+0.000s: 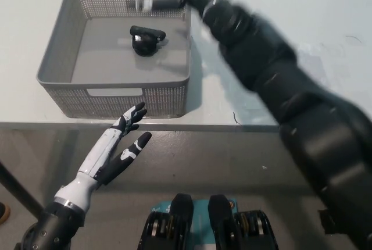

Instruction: Use the right hand to pick up a webcam and put it into a container on the left side

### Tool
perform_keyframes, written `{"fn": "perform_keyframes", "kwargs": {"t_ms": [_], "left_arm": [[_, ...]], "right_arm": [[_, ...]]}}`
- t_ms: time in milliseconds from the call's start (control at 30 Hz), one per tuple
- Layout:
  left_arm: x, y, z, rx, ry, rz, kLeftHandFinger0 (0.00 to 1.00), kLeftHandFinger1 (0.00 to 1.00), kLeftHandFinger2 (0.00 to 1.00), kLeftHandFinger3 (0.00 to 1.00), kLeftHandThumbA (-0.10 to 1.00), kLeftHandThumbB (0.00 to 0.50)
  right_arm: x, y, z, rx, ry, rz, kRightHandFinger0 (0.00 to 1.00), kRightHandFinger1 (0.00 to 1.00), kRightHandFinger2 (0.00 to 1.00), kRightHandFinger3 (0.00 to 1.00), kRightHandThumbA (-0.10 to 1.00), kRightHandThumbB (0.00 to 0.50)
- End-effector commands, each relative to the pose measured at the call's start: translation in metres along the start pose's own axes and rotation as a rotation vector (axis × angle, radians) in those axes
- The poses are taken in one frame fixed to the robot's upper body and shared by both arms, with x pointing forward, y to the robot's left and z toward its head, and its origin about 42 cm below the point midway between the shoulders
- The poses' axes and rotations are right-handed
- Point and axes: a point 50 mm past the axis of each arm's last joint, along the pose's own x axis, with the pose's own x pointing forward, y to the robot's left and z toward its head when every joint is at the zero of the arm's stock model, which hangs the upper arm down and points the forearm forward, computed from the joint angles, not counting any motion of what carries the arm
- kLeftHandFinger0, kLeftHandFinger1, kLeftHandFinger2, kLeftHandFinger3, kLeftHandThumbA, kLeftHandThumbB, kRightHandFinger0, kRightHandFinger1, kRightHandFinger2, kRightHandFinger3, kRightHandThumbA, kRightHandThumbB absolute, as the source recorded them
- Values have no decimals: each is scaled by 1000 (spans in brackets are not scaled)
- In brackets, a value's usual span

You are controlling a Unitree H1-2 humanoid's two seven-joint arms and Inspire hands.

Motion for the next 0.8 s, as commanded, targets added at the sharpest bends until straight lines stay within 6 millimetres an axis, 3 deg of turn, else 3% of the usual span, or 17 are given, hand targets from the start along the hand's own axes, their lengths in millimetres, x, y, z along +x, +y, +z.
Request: {"fn": "perform_keyframes", "kwargs": {"t_ms": [0,67,200,300,400,500,633,767], "left_arm": [[5,8,8,27,-26,-13,1000,1000,1000,1000,872,89],[3,7,7,28,-30,-18,1000,1000,1000,1000,874,82],[2,6,6,30,-33,-23,1000,1000,1000,1000,877,75],[0,8,5,33,-24,-21,1000,1000,1000,1000,902,81],[0,10,4,20,-33,-21,1000,1000,1000,1000,923,69],[-1,10,2,-7,-39,-14,1000,1000,1000,1000,935,71],[-8,11,0,-5,-39,-7,1000,1000,1000,1000,999,54],[-10,11,-1,-32,-38,6,1000,1000,1000,1000,1000,52]], "right_arm": [[-2,-63,91,98,-324,-74,1000,1000,1000,1000,1000,463],[-17,-82,104,130,-399,-108,1000,1000,1000,1000,1000,433],[-55,-107,105,161,-517,-167,1000,1000,1000,1000,1000,451],[-88,-119,92,254,-592,-205,1000,1000,1000,1000,1000,440],[-135,-123,73,322,-650,-251,1000,1000,1000,1000,1000,371],[-168,-116,52,359,-697,-284,1000,1000,1000,1000,1000,352],[-226,-88,5,395,-705,-365,1000,1000,1000,1000,1000,370],[-274,-61,-25,432,-714,-394,1000,1000,1000,1000,1000,393]]}}
